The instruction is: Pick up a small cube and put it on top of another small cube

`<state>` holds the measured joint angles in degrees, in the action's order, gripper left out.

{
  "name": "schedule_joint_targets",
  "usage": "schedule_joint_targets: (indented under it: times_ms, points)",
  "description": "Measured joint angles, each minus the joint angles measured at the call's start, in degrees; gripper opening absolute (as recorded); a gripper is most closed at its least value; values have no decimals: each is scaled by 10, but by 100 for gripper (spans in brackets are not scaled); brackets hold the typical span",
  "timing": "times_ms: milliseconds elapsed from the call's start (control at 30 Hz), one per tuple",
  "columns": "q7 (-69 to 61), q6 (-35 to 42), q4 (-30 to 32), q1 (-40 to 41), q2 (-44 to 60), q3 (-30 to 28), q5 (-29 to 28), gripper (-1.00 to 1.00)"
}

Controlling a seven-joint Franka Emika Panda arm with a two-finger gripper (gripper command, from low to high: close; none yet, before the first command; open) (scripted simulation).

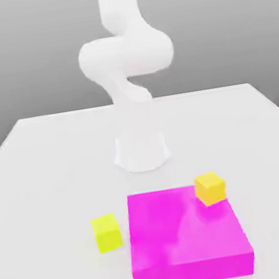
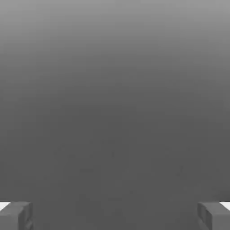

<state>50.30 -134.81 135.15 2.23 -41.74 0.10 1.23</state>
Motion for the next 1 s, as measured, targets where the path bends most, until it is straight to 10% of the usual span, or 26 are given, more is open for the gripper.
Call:
schedule_joint_targets:
  times_ms: [633, 900, 933, 1000]
  points:
    - [476, -274, 292, 175, 376, 28, 3, 0]
    - [523, -409, 283, 168, 539, 5, -28, 0]
    - [522, -420, 281, 166, 553, 4, -27, -100]
    - [522, -420, 281, 166, 553, 4, -27, -100]
